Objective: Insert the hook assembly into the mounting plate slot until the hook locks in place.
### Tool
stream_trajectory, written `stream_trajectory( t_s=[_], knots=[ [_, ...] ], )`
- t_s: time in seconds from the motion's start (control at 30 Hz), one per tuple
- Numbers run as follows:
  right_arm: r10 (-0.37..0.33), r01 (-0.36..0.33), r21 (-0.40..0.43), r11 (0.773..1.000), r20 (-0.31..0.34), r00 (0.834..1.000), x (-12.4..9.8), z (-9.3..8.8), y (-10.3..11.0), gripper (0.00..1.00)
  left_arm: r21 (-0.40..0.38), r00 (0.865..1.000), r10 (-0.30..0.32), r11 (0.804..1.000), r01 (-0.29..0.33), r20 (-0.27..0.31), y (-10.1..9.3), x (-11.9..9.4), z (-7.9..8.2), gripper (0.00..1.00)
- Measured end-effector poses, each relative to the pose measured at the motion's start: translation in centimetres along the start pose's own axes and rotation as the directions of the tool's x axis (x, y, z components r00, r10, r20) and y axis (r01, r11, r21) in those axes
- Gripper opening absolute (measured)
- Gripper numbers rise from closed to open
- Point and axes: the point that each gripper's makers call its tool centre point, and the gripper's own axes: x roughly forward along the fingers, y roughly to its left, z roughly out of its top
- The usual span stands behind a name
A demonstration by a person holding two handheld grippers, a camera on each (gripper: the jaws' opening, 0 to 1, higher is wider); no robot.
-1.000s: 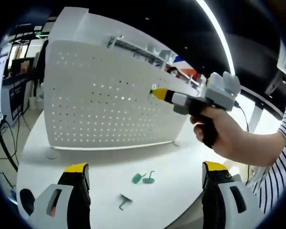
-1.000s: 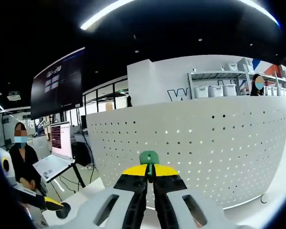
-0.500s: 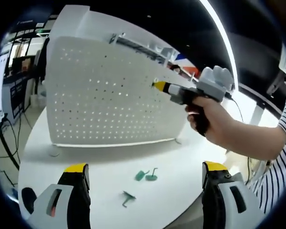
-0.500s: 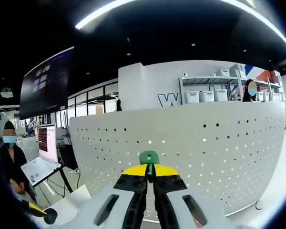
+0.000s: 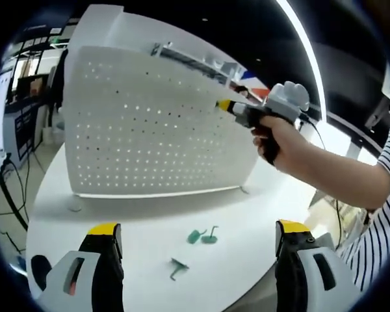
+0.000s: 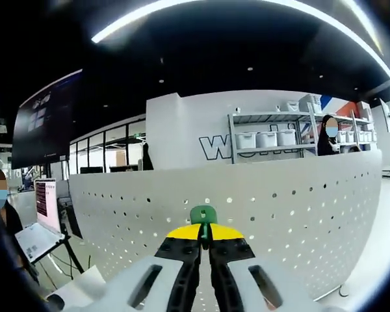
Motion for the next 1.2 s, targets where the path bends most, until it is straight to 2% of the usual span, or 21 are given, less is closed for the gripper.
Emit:
stream_trajectory(
  t_s=[0.43,0.63,0.93,1.2],
  knots=[
    [-0.011,0.011,-0.007,1.0,0.024,1.0,1.6,1.0,0.0,0.0,-0.003,1.0,0.013,1.0,-0.013,-0.005,0.3,-0.2,-0.3,0.99],
    [-0.025,0.025,0.022,0.999,-0.004,1.0,1.7,0.5,-0.3,0.0,-0.007,1.0,0.021,1.0,-0.021,-0.001,0.5,-0.1,-0.2,0.98],
    [-0.022,0.023,0.034,0.999,-0.007,1.0,1.8,0.9,-0.2,0.0,-0.007,1.0,0.013,1.0,-0.013,-0.001,0.1,0.2,-0.1,0.98],
    [-0.028,0.029,0.024,0.999,-0.01,1.0,1.6,0.8,0.0,0.0,-0.014,1.0,0.025,1.0,-0.024,0.003,0.6,-0.1,-0.1,0.97]
  ],
)
